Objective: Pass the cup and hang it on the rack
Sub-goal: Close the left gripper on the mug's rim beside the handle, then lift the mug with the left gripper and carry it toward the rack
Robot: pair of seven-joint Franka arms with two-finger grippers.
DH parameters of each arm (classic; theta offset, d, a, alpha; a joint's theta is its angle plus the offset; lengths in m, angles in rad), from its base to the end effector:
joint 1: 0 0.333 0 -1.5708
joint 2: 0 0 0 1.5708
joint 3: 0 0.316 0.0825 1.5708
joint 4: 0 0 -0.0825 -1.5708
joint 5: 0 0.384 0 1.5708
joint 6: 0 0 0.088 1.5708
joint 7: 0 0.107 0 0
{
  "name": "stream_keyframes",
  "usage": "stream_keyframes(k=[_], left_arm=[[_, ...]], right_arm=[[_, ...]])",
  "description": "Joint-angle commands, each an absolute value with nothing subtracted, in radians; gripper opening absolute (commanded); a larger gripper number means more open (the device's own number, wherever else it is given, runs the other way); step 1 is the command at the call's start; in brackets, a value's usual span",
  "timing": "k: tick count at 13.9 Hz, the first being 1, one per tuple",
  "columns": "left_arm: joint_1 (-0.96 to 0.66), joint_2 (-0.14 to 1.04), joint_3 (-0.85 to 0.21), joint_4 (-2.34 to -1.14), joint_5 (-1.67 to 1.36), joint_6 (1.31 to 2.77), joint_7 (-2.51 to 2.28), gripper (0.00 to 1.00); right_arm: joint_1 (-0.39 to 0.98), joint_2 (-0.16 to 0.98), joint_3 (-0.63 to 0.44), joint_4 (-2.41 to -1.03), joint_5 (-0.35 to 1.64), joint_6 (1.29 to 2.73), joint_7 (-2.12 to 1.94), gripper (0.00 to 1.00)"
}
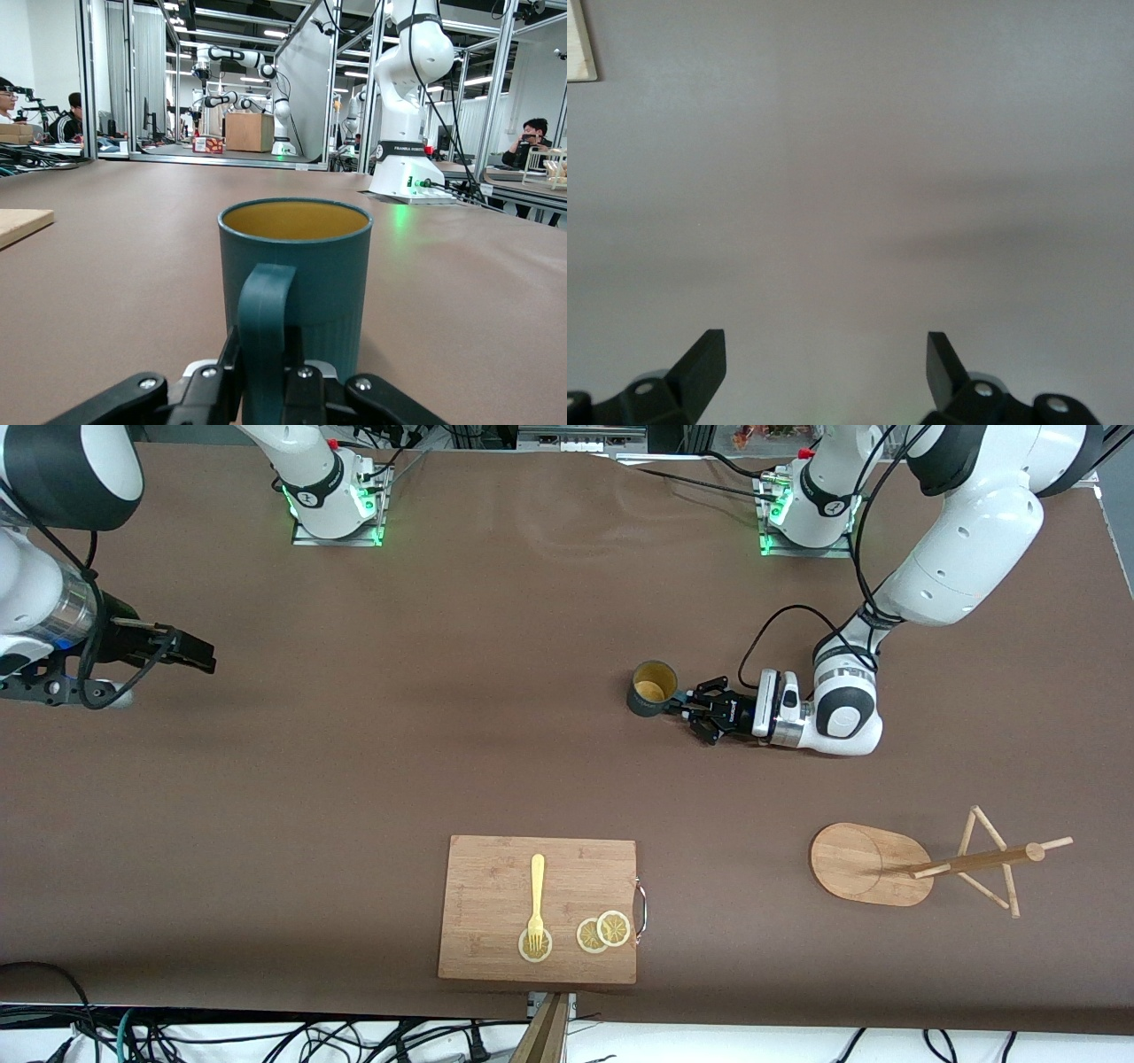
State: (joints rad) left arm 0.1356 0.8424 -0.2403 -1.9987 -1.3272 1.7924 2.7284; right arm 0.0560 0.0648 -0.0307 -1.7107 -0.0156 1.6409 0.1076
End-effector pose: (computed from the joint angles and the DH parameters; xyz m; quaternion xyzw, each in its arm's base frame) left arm 0.4967 -0.1470 0.0555 0.4947 -0.5567 0.4097 0.5268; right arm 0.5682 0.0132 0.5279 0.9969 -0.0400 -0.0665 0.0132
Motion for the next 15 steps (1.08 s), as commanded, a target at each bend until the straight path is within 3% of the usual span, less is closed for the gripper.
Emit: stream_keyframes(k=[1, 8, 15], left_arm=[[0.173, 0.87, -0.242, -1.993, -1.396, 1.679, 2.788, 0.0], [0.221, 0.917, -0.242, -1.991, -1.502, 1.537, 2.568, 0.0], [0.258, 0.901, -0.242, -1.968, -1.526, 1.414, 2.339, 0.0]], right_arm=[[0.034, 0.081, -0.023, -1.695, 0.009, 1.631, 0.091, 1.0], [0.069, 0.224, -0.012, -1.569, 0.006, 1.632, 0.084, 1.0], [0.081, 0.241, -0.015, -1.552, 0.008, 1.625, 0.003, 1.0]])
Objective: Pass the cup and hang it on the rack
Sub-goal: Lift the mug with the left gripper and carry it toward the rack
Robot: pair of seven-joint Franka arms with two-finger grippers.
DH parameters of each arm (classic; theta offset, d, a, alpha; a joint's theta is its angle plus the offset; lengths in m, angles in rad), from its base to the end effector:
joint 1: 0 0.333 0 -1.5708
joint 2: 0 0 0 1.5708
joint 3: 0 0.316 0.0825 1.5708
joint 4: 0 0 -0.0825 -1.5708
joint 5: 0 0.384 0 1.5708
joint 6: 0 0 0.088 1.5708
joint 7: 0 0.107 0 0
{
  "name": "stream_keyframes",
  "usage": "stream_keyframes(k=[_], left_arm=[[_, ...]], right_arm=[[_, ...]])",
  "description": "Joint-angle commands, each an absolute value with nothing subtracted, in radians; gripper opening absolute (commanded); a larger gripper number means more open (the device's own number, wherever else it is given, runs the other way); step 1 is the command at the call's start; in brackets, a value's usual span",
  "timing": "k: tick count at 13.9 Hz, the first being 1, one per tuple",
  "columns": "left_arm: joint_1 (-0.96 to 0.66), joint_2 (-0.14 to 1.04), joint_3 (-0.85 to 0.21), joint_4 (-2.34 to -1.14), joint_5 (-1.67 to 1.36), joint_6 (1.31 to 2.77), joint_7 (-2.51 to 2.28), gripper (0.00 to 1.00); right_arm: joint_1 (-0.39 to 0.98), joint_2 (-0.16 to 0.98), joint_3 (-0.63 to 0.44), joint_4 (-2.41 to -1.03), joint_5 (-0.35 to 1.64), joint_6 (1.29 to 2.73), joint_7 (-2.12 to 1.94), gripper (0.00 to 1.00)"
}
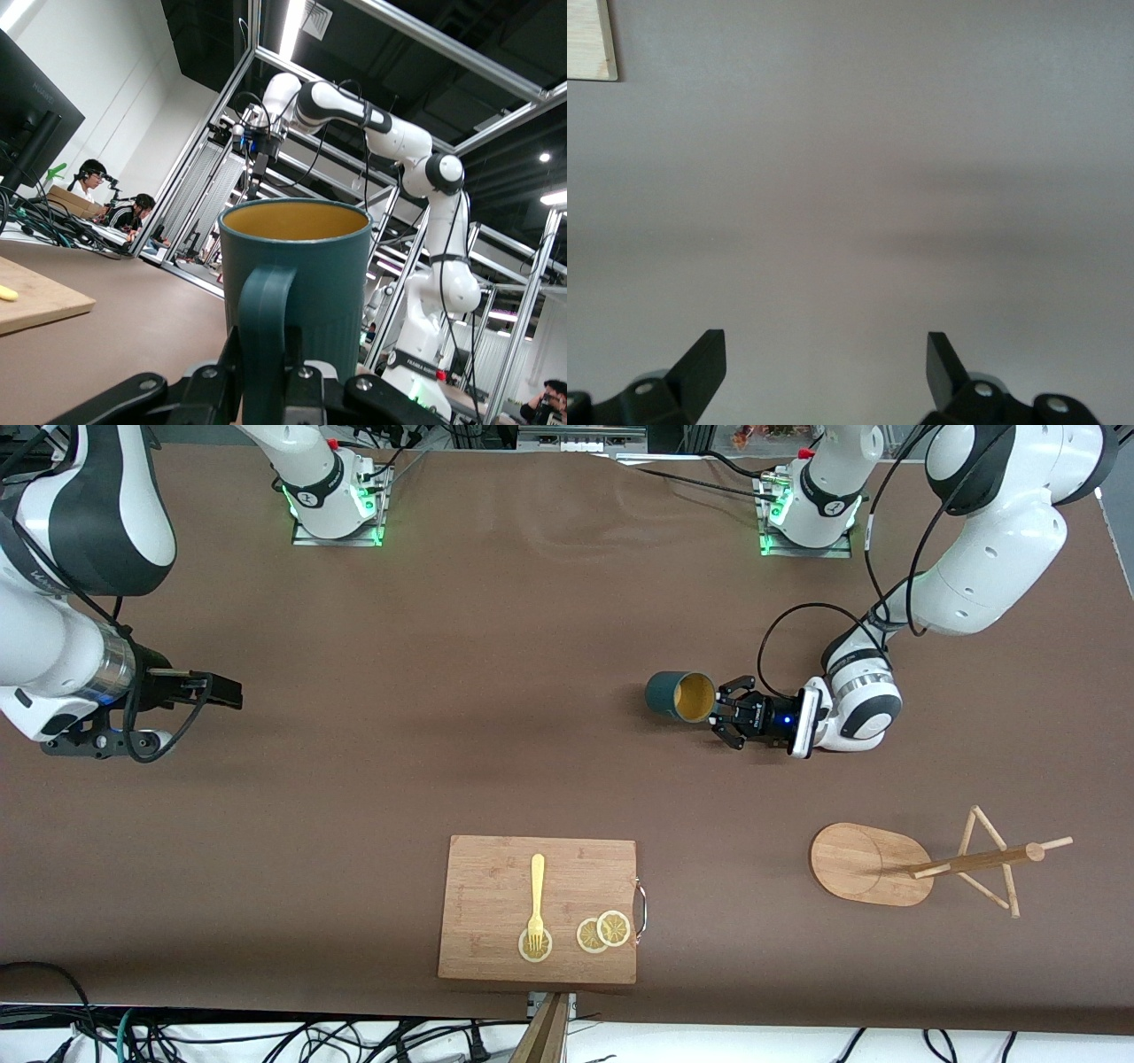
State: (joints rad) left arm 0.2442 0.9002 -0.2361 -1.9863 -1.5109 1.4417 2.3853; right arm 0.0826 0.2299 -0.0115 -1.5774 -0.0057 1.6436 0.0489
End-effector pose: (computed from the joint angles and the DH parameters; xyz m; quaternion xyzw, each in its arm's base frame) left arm 0.5050 -0.1198 0.0741 0.5084 -0.3124 0.4202 0.6837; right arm 0.6128 0.0437 0.4922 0.9966 0.0115 -0.0814 0.0090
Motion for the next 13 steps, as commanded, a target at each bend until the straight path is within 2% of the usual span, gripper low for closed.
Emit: stream_keyframes(k=[1, 5, 13], left_arm=[[0.259, 0.897, -0.242, -1.967, -1.526, 1.416, 2.336, 0.0], [0.275, 0.824, -0.23, -1.968, -1.509, 1.416, 2.271, 0.0], [0.403, 0.781, -0.23, -1.979, -1.378, 1.335, 2.12, 0.0]], right_arm=[[0.086, 0.241, -0.015, -1.554, 0.009, 1.621, -0.009, 1.0], [0.092, 0.239, -0.014, -1.562, 0.008, 1.617, -0.026, 1.0], [0.075, 0.241, -0.021, -1.563, 0.008, 1.597, -0.026, 1.0]])
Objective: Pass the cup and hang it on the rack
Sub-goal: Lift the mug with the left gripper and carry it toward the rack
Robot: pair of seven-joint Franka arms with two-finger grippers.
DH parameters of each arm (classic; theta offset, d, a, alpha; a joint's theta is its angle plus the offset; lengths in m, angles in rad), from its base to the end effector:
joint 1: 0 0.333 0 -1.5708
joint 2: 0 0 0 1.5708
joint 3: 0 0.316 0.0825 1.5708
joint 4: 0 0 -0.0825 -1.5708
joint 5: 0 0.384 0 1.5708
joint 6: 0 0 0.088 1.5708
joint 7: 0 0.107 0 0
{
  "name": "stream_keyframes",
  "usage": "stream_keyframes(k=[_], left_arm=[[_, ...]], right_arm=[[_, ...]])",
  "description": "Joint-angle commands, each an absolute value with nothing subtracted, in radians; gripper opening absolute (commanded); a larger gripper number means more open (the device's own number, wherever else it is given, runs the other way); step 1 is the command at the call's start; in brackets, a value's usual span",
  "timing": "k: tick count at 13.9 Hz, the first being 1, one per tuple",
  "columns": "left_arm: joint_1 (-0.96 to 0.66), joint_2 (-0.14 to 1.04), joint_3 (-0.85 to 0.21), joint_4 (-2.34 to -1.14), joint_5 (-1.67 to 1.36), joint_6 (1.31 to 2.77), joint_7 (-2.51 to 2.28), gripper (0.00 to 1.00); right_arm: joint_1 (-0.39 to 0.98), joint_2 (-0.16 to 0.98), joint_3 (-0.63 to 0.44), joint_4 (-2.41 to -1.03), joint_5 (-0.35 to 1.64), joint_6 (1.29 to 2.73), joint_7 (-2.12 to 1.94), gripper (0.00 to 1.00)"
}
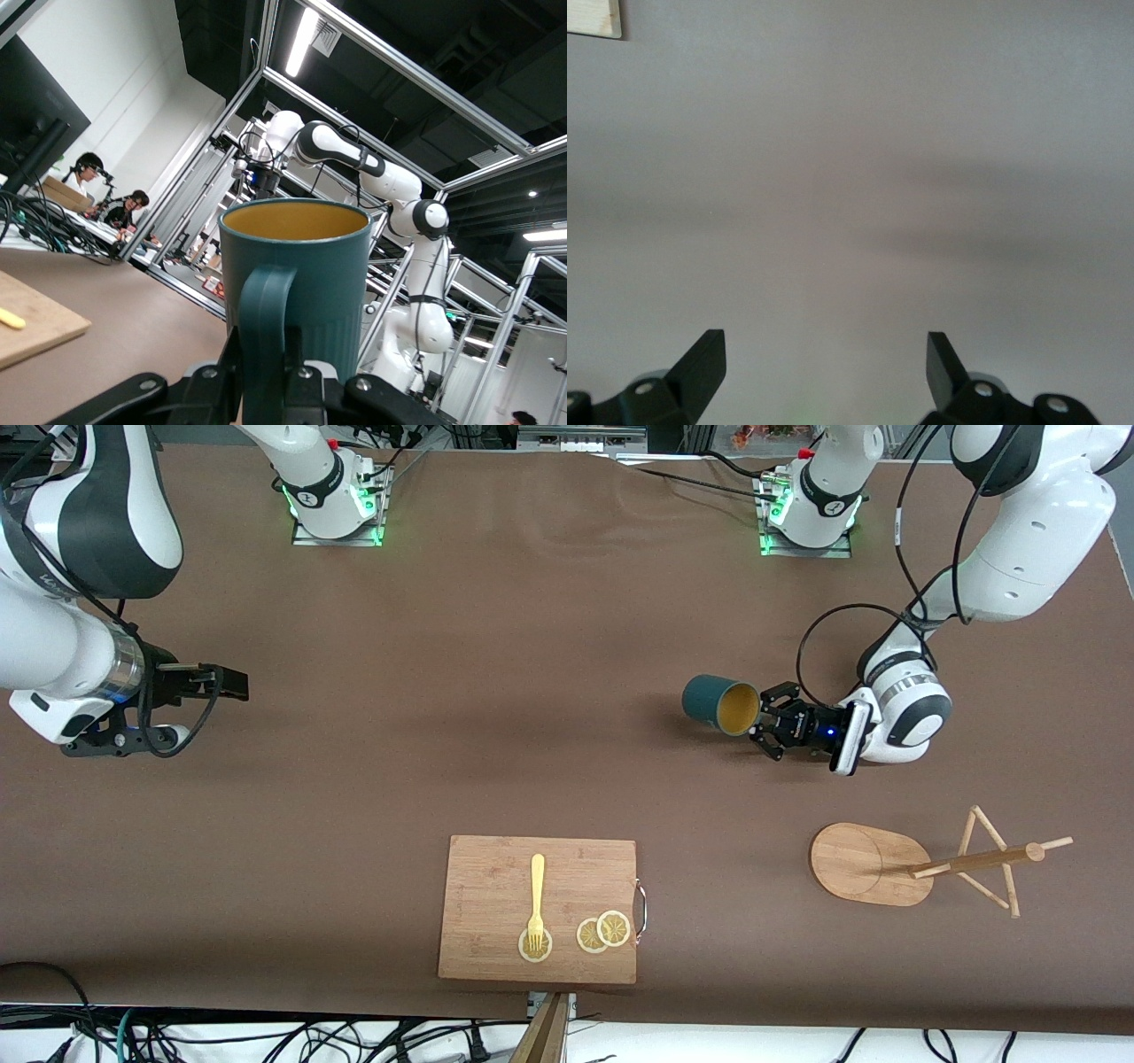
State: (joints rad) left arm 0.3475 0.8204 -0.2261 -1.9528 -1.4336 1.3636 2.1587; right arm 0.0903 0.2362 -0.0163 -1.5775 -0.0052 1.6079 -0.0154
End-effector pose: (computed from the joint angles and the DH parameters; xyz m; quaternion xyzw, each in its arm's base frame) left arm 0.5338 -0.0574 0.1234 0.5164 -0.2903 0.3807 0.7101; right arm 0.6093 0.0455 0.4859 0.9937 0.0448 -0.1025 0.0075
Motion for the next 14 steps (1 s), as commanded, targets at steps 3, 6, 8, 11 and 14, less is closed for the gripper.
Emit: stream_keyframes(k=[3, 6, 8, 11, 14], left_arm=[[0.492, 0.753, -0.23, -1.979, -1.267, 1.292, 2.065, 0.0], [0.612, 0.654, -0.23, -1.974, -1.105, 1.252, 1.909, 0.0], [0.682, 0.647, -0.229, -1.968, -1.046, 1.21, 1.85, 0.0], [0.765, 0.646, -0.229, -1.91, -1.0, 1.171, 1.658, 0.0], [0.81, 0.653, -0.23, -1.8, -0.997, 1.154, 1.423, 0.0]], right_arm=[[0.054, 0.232, -0.023, -1.563, 0.009, 1.588, -0.02, 1.0], [0.055, 0.21, -0.055, -1.559, 0.009, 1.525, -0.035, 1.0], [0.054, 0.204, -0.063, -1.555, 0.009, 1.468, -0.037, 1.0], [0.055, 0.181, -0.101, -1.548, 0.009, 1.427, -0.037, 1.0], [0.055, 0.156, -0.101, -1.534, 0.002, 1.425, -0.038, 1.0]])
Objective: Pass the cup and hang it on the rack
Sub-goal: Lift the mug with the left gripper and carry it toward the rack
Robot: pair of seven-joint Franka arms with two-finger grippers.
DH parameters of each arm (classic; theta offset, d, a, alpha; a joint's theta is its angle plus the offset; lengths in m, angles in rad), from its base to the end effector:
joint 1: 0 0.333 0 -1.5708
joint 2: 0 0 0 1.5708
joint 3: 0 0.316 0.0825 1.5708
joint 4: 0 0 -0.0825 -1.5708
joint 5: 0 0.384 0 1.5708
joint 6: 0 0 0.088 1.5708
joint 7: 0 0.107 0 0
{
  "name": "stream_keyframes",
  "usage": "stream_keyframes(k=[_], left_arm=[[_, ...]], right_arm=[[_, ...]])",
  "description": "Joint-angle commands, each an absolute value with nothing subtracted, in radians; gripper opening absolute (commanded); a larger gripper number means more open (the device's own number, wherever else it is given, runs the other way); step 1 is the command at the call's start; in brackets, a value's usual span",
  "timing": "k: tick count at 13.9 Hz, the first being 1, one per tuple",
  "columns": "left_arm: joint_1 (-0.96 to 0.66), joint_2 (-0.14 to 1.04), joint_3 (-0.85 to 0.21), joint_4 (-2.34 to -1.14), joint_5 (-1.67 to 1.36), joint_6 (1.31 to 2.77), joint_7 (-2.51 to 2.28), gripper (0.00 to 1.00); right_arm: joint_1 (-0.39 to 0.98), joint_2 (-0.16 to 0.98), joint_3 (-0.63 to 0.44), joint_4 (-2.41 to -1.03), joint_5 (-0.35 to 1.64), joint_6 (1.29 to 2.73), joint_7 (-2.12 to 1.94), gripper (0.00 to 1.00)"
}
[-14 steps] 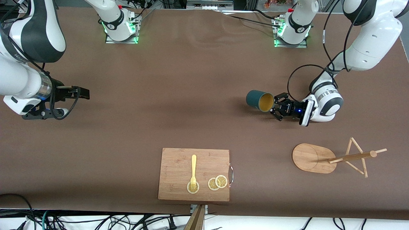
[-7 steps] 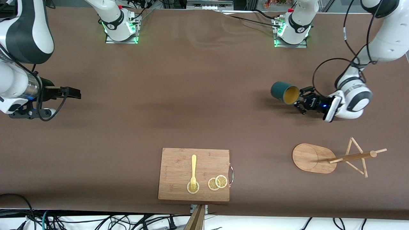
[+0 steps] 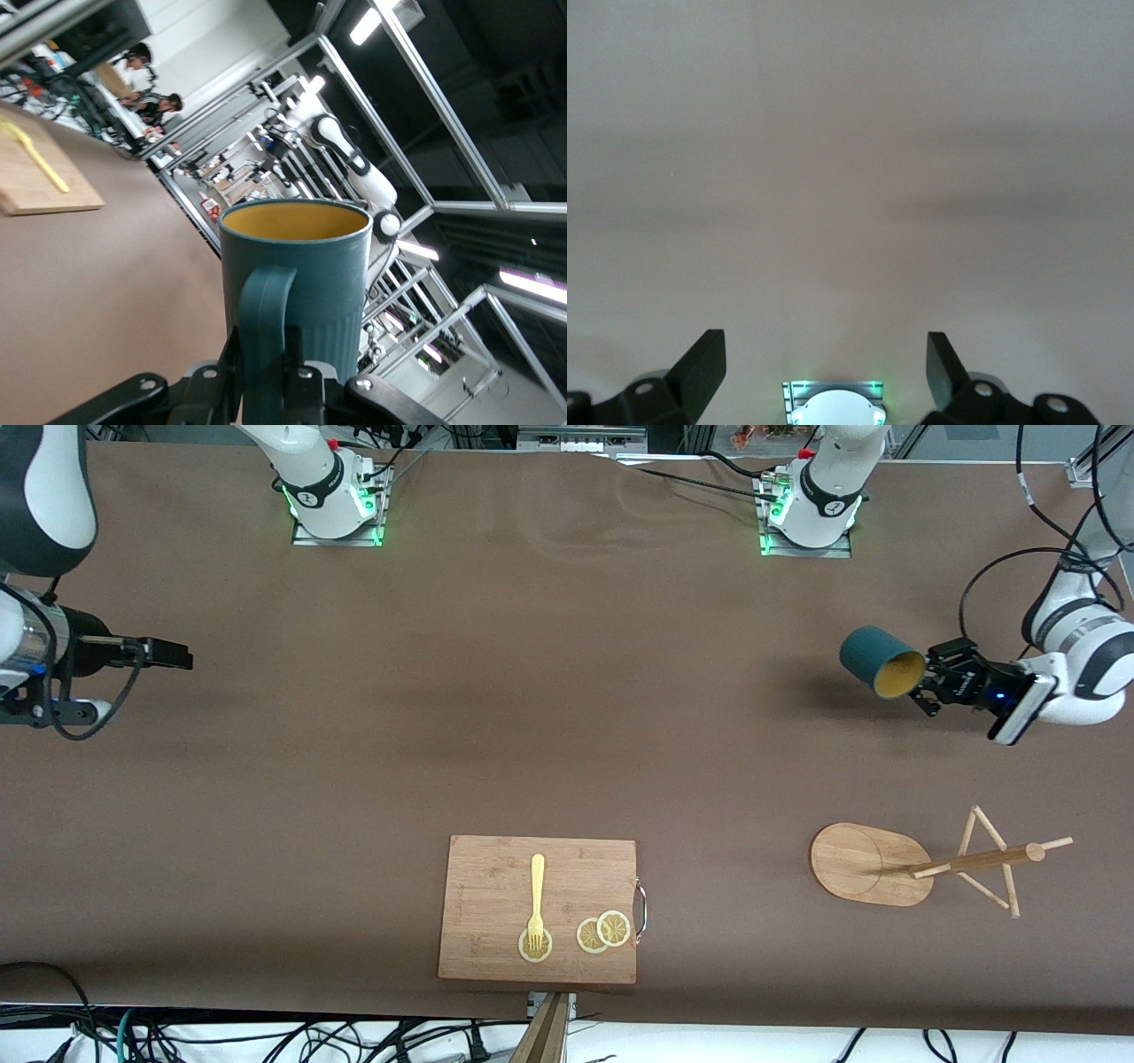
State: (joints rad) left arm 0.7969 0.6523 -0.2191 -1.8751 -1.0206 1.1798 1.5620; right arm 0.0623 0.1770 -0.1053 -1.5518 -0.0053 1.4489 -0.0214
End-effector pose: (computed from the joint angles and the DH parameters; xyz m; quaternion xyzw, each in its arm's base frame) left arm 0.4935 0.1945 0.2167 0.6259 -0.2086 0.2037 0.7234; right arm 0.5835 -0.0212 0.5240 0.9902 -0.0111 -0.1393 0.0074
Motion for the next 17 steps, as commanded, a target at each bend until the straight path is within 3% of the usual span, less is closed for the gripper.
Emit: stream_keyframes(k=[1, 8, 10, 17], left_arm=[[0.813, 0.657, -0.23, -1.772, -1.005, 1.155, 1.343, 0.0], [0.831, 0.661, -0.23, -1.677, -1.009, 1.236, 0.852, 0.0], [0.828, 0.66, -0.23, -1.664, -1.009, 1.273, 0.708, 0.0], [0.782, 0.654, -0.241, -1.631, -1.014, 1.434, 0.514, 0.0]], right_arm=[[0.055, 0.155, -0.098, -1.531, 0.006, 1.427, -0.037, 1.0], [0.067, 0.147, -0.069, -1.531, 0.009, 1.471, -0.025, 1.0], [0.066, 0.101, -0.058, -1.535, 0.034, 1.534, -0.031, 1.0], [0.066, -0.02, -0.052, -1.565, 0.032, 1.557, -0.038, 1.0]])
